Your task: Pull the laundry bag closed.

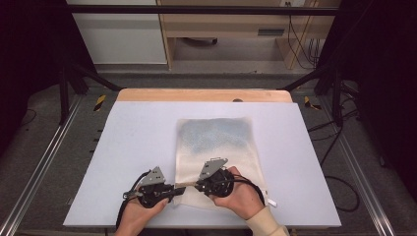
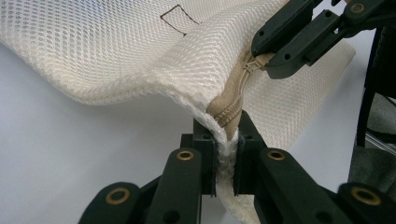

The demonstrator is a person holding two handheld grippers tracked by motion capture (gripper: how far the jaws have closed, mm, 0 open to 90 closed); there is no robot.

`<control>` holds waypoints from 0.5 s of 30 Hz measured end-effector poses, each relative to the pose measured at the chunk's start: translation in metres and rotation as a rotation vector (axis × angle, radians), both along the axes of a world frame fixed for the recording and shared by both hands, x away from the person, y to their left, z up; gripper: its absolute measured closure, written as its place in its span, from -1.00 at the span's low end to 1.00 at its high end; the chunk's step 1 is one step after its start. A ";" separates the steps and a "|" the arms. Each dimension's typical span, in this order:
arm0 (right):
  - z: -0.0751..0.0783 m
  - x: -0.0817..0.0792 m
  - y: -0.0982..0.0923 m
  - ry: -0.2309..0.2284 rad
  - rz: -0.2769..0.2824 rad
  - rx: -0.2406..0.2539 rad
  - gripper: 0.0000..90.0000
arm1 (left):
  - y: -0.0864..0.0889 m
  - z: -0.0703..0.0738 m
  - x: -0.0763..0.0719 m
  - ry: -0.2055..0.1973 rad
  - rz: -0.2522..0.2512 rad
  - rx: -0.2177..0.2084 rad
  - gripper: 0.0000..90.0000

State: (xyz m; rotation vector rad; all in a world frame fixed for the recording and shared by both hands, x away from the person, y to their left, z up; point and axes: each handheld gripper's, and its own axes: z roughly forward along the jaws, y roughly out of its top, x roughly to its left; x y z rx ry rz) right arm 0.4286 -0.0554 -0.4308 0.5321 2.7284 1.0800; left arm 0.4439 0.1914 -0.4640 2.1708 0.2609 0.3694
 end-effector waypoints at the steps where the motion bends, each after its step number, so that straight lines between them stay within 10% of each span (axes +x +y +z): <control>1: 0.000 0.000 0.000 0.004 -0.001 0.006 0.83 | 0.000 0.000 0.000 0.000 0.001 0.000 0.83; 15: 0.002 -0.002 -0.012 0.003 -0.031 0.006 0.83 | 0.001 0.000 0.001 0.002 -0.006 -0.007 0.83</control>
